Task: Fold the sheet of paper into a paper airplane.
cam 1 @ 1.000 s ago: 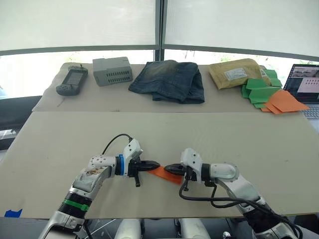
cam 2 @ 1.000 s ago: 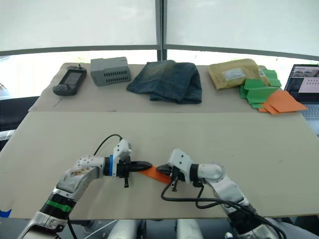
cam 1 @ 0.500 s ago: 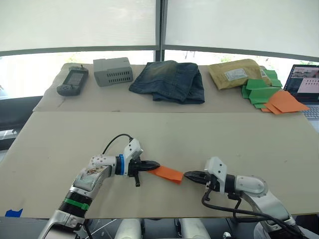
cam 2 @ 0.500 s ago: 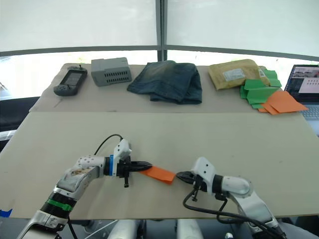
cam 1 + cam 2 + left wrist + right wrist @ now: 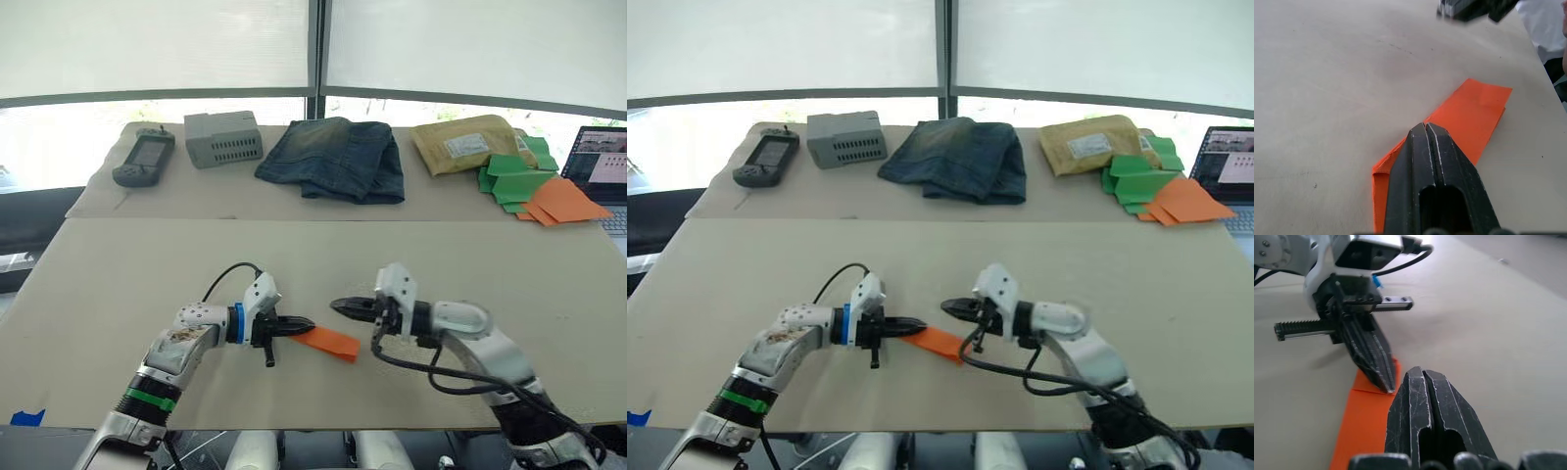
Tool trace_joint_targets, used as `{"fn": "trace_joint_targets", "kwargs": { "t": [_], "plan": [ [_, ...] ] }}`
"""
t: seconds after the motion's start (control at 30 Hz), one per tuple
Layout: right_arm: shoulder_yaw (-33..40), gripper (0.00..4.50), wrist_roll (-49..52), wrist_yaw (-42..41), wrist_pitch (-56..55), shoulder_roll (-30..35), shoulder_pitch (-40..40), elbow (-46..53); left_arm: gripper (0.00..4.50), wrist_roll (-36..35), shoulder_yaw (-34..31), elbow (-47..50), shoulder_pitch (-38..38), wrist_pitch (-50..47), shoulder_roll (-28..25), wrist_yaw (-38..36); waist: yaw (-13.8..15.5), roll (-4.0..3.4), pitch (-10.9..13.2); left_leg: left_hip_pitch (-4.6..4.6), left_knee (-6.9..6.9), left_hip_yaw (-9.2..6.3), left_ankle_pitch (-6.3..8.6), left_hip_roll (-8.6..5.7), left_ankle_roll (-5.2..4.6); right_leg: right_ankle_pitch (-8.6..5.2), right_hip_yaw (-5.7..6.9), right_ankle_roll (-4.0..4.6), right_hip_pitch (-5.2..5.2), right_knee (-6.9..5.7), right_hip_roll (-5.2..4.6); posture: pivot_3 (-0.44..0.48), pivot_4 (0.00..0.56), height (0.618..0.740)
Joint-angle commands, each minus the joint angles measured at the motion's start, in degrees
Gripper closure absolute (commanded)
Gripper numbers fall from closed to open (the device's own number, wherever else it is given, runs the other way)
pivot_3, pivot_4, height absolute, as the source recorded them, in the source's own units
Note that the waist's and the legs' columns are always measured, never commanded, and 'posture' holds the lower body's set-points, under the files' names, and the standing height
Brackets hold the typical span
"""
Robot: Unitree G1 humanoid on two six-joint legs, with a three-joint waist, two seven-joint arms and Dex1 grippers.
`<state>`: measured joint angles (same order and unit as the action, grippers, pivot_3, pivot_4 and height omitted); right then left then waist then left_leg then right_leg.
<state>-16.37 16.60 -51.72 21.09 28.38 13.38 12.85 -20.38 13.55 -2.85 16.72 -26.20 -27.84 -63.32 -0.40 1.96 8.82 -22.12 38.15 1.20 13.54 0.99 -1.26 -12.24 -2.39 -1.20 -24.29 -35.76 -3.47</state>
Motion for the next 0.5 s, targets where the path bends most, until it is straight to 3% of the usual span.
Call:
{"fn": "trace_joint_targets", "kwargs": {
  "t": [0.03,0.5],
  "plan": [
    [-2.17,4.46,-0.02,-2.07,2.59,1.67,-2.14,1.43,4.50,2.42,1.19,-3.19,-2.10,-1.18,-0.82,1.34,0.03,0.00,0.00,-0.01,0.00,0.01,0.01,-0.02,-0.01,-0.01,-0.02,-0.02,0.00,0.01,-0.03,0.000,0.150,0.722],
    [5.87,4.46,4.74,-8.30,-2.05,8.20,-12.18,-2.21,4.50,2.31,0.14,-3.26,-3.79,0.35,-2.79,0.23,-0.45,0.02,-0.05,0.14,-0.02,0.00,0.04,0.04,0.02,-0.05,-0.01,0.00,0.10,0.06,-0.01,0.000,0.150,0.722]
  ]
}}
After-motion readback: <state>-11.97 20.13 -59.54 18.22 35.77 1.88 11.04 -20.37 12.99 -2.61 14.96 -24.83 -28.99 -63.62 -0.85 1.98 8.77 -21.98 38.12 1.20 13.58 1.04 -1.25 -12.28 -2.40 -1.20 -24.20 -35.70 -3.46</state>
